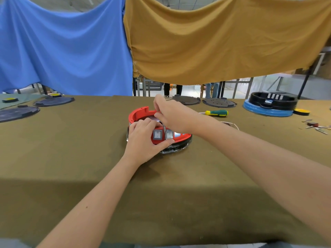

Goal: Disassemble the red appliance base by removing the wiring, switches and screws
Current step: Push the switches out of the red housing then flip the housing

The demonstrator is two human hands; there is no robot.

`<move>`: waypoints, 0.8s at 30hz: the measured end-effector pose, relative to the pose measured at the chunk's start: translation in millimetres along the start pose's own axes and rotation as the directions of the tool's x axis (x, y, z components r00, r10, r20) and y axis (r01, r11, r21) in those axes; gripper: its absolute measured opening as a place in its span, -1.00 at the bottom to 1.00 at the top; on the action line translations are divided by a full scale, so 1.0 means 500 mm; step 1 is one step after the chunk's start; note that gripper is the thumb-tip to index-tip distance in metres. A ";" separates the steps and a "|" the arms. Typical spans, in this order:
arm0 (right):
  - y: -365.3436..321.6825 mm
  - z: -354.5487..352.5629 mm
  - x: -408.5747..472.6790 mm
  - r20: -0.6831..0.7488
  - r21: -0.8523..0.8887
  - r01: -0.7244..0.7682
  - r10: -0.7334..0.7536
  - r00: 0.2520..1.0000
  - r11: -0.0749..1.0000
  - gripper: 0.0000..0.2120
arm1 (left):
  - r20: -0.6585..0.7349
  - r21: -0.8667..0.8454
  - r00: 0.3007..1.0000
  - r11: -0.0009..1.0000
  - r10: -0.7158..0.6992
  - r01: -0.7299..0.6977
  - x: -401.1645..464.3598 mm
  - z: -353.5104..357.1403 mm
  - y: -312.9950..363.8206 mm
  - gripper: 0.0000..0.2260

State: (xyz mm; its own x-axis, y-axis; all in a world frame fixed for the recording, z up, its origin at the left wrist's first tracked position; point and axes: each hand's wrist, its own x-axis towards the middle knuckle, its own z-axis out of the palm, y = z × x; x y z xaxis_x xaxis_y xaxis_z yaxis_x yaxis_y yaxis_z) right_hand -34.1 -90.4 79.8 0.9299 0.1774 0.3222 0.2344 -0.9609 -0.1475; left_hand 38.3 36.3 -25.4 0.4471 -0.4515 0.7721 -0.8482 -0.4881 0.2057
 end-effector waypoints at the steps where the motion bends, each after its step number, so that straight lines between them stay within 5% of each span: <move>1: 0.000 -0.003 0.002 0.023 0.016 -0.013 0.012 1.000 1.000 -0.92 | 0.003 0.002 1.000 1.000 -0.002 0.002 0.001 0.000 0.000 -0.52; 12: -0.019 -0.026 0.055 0.239 -0.067 -0.088 0.101 0.966 0.994 -0.95 | 0.034 -0.010 0.999 1.000 0.005 -0.005 0.003 -0.003 0.000 -0.49; 17: 0.016 -0.005 -0.007 -0.100 0.270 -0.145 0.178 0.979 0.952 -0.90 | 0.001 -0.080 1.000 0.996 0.031 -0.030 -0.004 -0.005 0.002 -0.68; 21: 0.044 0.024 -0.095 -0.326 0.564 -0.171 0.408 0.853 0.808 -0.85 | 0.049 -0.041 0.998 0.999 0.028 -0.026 -0.005 -0.014 0.012 -0.67; 24: 0.063 0.042 -0.154 -0.344 0.751 -0.158 0.583 0.736 0.641 -0.83 | 0.104 0.085 0.994 0.996 0.033 -0.042 -0.003 -0.029 0.025 -0.65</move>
State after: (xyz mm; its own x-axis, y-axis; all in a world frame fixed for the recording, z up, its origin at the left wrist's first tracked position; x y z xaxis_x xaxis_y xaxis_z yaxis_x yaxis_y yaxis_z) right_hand -92.6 -129.7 30.8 0.7236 -0.5031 0.4726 0.2167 -0.4845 -0.8475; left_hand 23.0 41.8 -15.4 0.4458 -0.5427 0.7119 -0.8392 -0.5301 0.1213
